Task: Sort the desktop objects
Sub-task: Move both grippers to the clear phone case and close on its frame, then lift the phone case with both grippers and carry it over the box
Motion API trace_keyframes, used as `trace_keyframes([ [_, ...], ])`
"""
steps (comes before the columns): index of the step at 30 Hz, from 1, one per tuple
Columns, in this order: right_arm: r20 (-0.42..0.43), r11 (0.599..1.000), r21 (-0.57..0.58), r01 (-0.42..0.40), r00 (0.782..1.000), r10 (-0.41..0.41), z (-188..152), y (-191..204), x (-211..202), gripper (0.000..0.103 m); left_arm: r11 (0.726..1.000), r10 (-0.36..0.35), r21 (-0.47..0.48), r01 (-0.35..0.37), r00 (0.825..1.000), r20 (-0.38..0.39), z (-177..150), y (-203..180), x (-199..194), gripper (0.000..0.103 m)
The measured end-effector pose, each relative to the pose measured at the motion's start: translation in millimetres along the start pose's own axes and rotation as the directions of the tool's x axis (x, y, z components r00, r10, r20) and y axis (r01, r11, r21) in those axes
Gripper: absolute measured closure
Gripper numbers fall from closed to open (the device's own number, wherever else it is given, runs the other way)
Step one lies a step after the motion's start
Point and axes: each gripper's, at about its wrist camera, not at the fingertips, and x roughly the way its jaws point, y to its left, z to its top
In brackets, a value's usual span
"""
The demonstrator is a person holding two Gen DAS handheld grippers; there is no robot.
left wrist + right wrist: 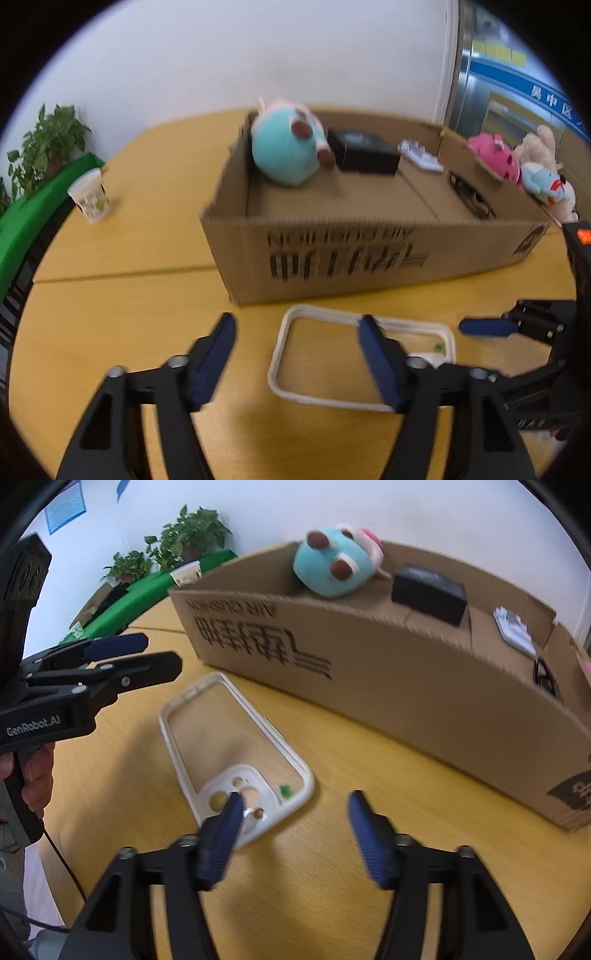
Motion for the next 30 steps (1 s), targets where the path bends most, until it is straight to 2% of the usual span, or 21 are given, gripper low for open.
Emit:
trace_keyframes([
  [1, 0.010, 1.000, 0.005, -0.002, 1.000, 0.002, -1, -3, -2, 0.053, 1.000, -0.013, 0.002, 0.013, 0.999, -0.031, -3, -1, 6, 0.061],
  [5, 0.001, 0.999, 0.001, 0.034, 0.999, -0.034, -5, -9, -6, 0.059, 1.000, -0.023, -0.005, 0.022, 0.997, -0.076, -11, -3, 16, 0.064],
  [8, -0.001, 0.999, 0.011, 0.035, 0.999, -0.035, -3, -15, -7, 0.064, 0.998, -0.053, -0.024, 0.050, 0.990, -0.129, -17, -7, 23, 0.079],
  [9, -0.001, 0.999, 0.017, 0.038, 0.999, -0.038, -4, -18, -8, 0.068, 0.999, -0.049, -0.020, 0.046, 0.988, -0.147, -19, -9, 25, 0.090],
  [10, 0.000, 0.999, 0.020, 0.039, 0.999, -0.039, -4, -20, -9, 0.072, 0.999, -0.037, -0.017, 0.035, 0.988, -0.149, -20, -10, 25, 0.093],
  [12, 0.001, 0.999, 0.033, 0.028, 1.000, -0.028, -2, -25, -8, 0.074, 0.999, -0.031, -0.024, 0.028, 0.987, -0.155, -20, -12, 21, 0.097],
  [18, 0.002, 0.999, 0.049, 0.004, 1.000, -0.004, -1, -28, -8, 0.082, 0.999, -0.030, -0.048, 0.022, 0.985, -0.169, -22, -14, 17, 0.097],
  [21, 0.018, 0.997, 0.077, -0.012, 1.000, 0.010, -3, -35, -13, 0.089, 0.998, -0.034, -0.062, 0.025, 0.988, -0.151, -21, -14, 10, 0.098],
  [24, 0.067, 0.995, 0.094, -0.036, 0.997, 0.030, -1, -39, -28, 0.090, 0.995, -0.051, -0.086, 0.041, 0.992, -0.117, -10, -12, -3, 0.098],
  [27, 0.140, 0.995, 0.094, -0.042, 0.990, 0.028, 9, -39, -53, 0.090, 0.996, -0.044, -0.082, 0.041, 0.999, -0.032, 9, -12, -30, 0.099],
  [30, 0.239, 0.997, 0.074, -0.026, 0.971, 0.007, 26, -38, -86, 0.090, 0.997, -0.044, -0.069, 0.048, 0.997, 0.060, 36, -14, -53, 0.098],
])
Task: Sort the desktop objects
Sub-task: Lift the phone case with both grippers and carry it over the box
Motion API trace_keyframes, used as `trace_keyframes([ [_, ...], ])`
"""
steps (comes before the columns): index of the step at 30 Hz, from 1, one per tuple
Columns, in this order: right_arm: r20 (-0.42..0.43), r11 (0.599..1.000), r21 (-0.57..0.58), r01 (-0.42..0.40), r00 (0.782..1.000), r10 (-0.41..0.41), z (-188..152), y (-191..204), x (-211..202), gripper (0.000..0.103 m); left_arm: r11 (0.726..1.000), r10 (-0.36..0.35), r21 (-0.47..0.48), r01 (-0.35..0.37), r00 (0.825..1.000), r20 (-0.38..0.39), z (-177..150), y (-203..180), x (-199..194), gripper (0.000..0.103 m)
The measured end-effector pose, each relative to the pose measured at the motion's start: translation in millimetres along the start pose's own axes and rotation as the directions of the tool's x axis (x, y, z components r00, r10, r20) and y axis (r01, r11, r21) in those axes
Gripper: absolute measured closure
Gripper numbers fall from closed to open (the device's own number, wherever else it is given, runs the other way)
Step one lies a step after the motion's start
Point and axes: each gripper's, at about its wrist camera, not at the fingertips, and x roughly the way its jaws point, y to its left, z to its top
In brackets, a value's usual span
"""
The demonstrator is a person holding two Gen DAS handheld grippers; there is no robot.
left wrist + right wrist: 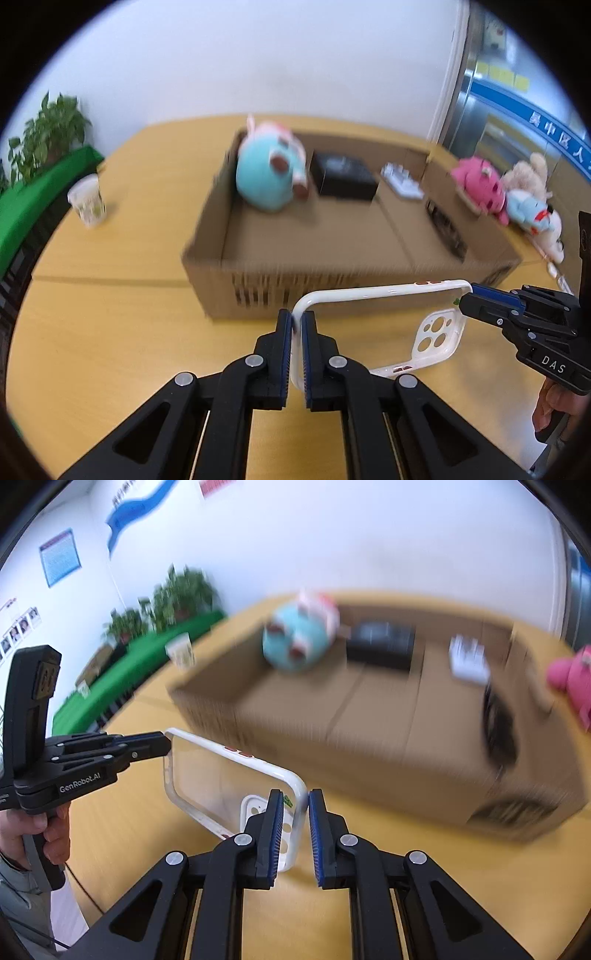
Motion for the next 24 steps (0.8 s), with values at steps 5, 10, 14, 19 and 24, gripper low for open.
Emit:
trace_keyframes([
  [5, 0.144, 0.999, -0.031, 0.038, 0.989, -0.033, 43, -3, -38, 0.090, 0.999, -0.016, 0.042, 0.011, 0.994, 0.110, 49, -12, -12, 0.098],
  [10, 0.193, 0.995, -0.053, 0.084, 0.978, -0.072, 80, -12, -45, 0.090, 0.998, -0.031, 0.063, 0.021, 0.986, 0.163, 86, -15, -12, 0.098],
  [14, 0.189, 0.996, -0.043, 0.074, 0.980, -0.065, 104, -21, -30, 0.090, 0.995, -0.001, 0.100, -0.016, 0.986, 0.168, 111, -14, 0, 0.098],
  [19, 0.106, 0.999, 0.042, -0.010, 0.994, 0.006, 114, -44, 18, 0.090, 0.991, 0.031, 0.124, -0.045, 0.993, 0.115, 127, -4, 31, 0.098],
  [24, -0.009, 0.994, 0.101, -0.028, 1.000, 0.029, 119, -58, 71, 0.090, 0.987, 0.085, 0.135, -0.084, 0.996, -0.005, 122, 8, 74, 0.098],
])
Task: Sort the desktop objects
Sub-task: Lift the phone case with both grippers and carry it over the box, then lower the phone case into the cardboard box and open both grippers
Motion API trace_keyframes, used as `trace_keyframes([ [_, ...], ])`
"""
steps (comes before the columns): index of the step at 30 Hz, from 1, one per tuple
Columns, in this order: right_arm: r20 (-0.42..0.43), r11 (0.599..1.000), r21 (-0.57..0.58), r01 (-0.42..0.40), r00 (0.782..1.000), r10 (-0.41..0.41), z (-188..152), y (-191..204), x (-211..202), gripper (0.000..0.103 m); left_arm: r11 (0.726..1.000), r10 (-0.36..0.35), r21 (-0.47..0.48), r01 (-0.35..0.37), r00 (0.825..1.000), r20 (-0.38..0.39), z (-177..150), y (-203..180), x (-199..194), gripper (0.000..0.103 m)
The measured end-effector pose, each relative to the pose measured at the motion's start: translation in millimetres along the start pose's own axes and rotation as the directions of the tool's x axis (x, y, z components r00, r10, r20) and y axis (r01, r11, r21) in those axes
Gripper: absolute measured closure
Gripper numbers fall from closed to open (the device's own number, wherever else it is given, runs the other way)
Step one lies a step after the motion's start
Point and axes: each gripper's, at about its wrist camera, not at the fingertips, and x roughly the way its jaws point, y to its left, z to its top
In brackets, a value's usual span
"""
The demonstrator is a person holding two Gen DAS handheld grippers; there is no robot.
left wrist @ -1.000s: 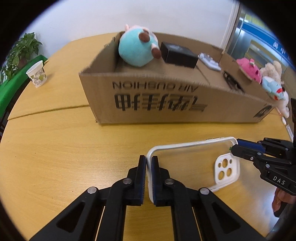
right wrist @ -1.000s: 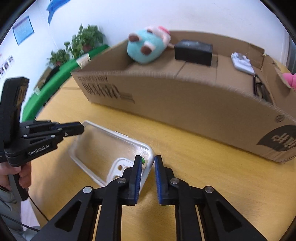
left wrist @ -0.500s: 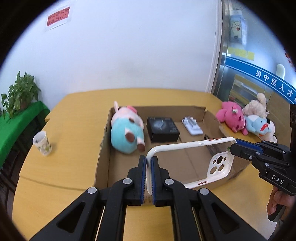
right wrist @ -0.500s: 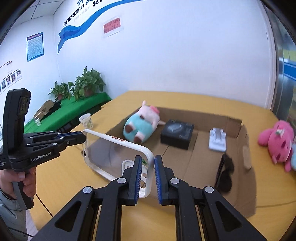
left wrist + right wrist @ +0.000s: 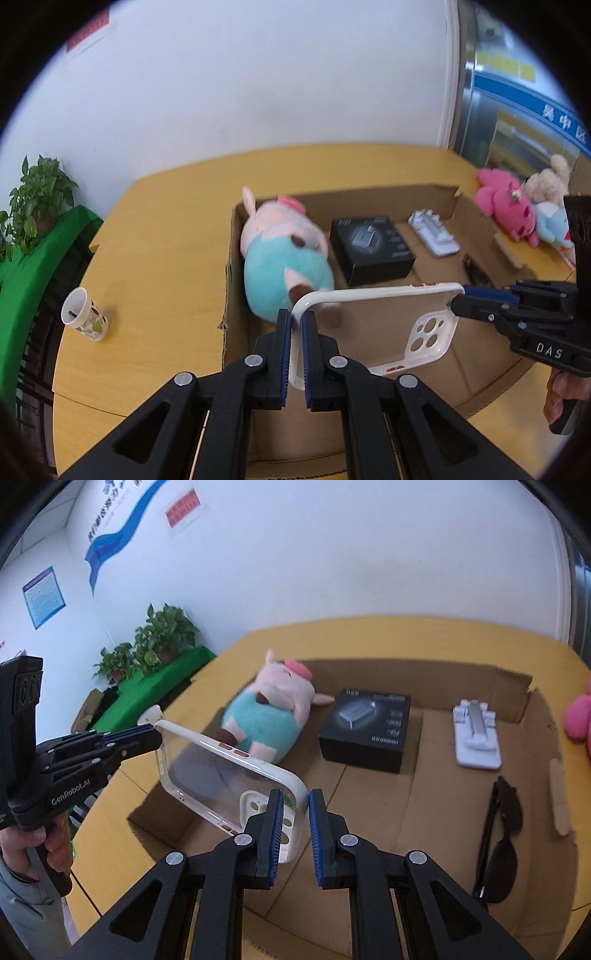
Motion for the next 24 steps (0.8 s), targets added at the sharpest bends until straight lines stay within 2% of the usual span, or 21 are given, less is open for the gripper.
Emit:
trace_keyframes([
  [4, -0.152, 1.000, 0.022, 0.002, 0.988, 0.002, 4, -8, 41, 0.089, 0.999, 0.042, 0.008, -0.041, 0.993, -0.115, -6, 3, 34, 0.098],
  [7, -0.266, 1.000, 0.016, -0.021, 0.964, 0.024, 4, -8, 69, 0.089, 0.997, 0.079, 0.022, -0.076, 0.976, -0.205, -11, 6, 57, 0.098],
  [14, -0.360, 1.000, 0.028, -0.001, 0.933, 0.011, -6, -6, 96, 0.087, 0.991, 0.128, 0.075, -0.109, 0.932, -0.339, -32, 4, 85, 0.098],
  [16, -0.368, 0.999, 0.047, -0.011, 0.929, 0.028, -9, -7, 98, 0.087, 0.987, 0.153, 0.090, -0.130, 0.932, -0.329, -32, 3, 85, 0.098],
  [18, -0.360, 0.999, 0.051, -0.015, 0.933, 0.032, -11, -6, 97, 0.087, 0.990, 0.138, 0.066, -0.123, 0.936, -0.322, -32, 4, 82, 0.098],
  [19, -0.341, 0.998, 0.057, -0.028, 0.939, 0.046, -11, -5, 93, 0.084, 0.991, 0.134, 0.053, -0.124, 0.940, -0.313, -32, 5, 78, 0.097],
  [20, -0.321, 0.997, 0.064, -0.043, 0.945, 0.061, -11, -5, 89, 0.075, 0.991, 0.135, 0.048, -0.126, 0.944, -0.302, -32, 5, 75, 0.096],
  [21, -0.290, 0.996, 0.066, -0.054, 0.954, 0.071, -10, -5, 82, 0.061, 0.991, 0.133, 0.046, -0.125, 0.949, -0.286, -31, 4, 70, 0.092],
  [22, -0.234, 0.997, 0.050, -0.052, 0.970, 0.062, -9, -3, 67, 0.048, 0.992, 0.124, 0.045, -0.116, 0.958, -0.259, -31, 2, 63, 0.084],
  [23, -0.194, 0.999, 0.031, -0.040, 0.980, 0.045, -9, -1, 55, 0.042, 0.994, 0.112, 0.042, -0.106, 0.967, -0.227, -31, 0, 54, 0.078],
  [24, -0.141, 1.000, 0.003, -0.017, 0.990, 0.018, -10, 2, 39, 0.032, 0.995, 0.101, 0.035, -0.096, 0.977, -0.188, -31, -3, 46, 0.067],
])
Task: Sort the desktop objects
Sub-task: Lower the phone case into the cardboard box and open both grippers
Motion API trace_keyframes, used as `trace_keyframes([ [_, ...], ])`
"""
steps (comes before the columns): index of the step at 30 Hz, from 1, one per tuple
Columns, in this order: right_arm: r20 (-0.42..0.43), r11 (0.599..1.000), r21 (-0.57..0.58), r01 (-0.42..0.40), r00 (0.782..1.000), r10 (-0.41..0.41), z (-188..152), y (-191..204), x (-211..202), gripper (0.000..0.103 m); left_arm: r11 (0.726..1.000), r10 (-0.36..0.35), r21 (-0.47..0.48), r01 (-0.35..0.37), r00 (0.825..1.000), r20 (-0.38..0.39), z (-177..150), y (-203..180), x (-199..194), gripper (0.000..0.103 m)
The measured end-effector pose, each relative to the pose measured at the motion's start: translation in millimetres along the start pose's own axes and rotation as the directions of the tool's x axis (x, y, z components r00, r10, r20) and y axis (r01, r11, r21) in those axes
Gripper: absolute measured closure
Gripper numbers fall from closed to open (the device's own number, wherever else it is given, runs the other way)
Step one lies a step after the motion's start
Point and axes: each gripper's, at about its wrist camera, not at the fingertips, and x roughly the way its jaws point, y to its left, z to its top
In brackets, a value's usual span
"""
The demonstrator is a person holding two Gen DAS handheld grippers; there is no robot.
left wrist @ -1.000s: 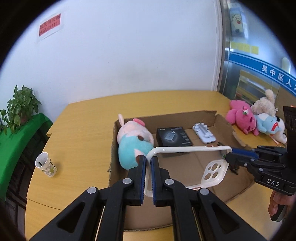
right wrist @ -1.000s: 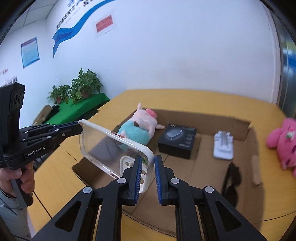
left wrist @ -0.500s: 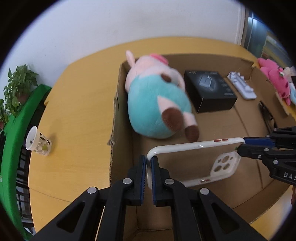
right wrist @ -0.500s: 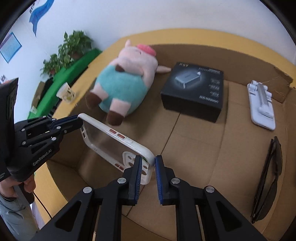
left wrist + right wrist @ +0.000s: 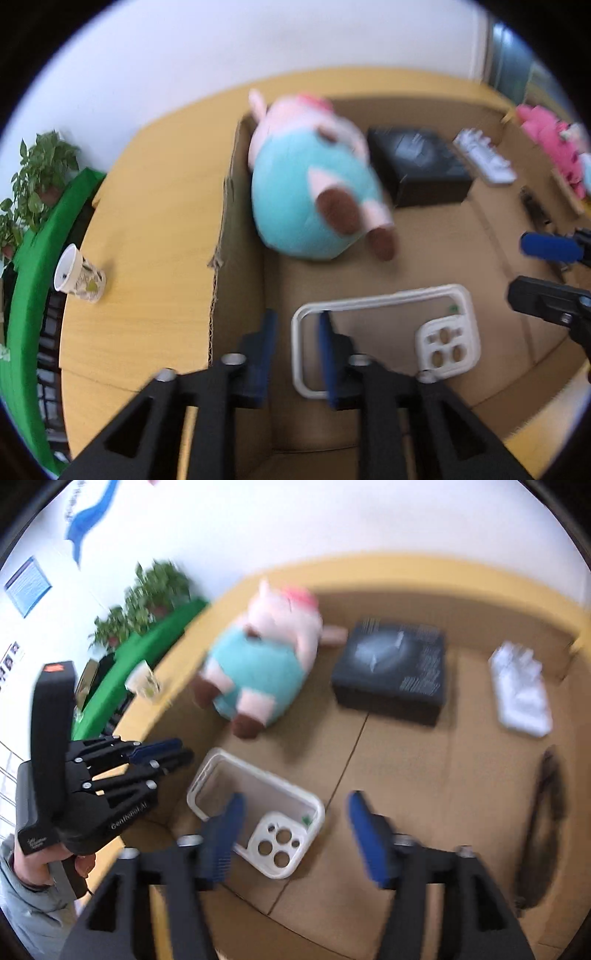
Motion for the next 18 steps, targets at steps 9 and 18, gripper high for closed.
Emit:
trace_keyframes([
  [9, 0.262, 0.957, -0.066, 0.281, 0.931, -0.255, -85, 5, -85, 0.001, 0.974, -0.081, -0.170, 0.152, 0.927, 0.365, -41, -24, -53, 0.024],
  [18, 0.292, 0.935, 0.100, 0.341, 0.888, -0.355, -108, -31, -80, 0.001, 0.989, 0.027, -0.141, 0.034, 0.913, 0.407, -61, -71, -35, 0.023],
])
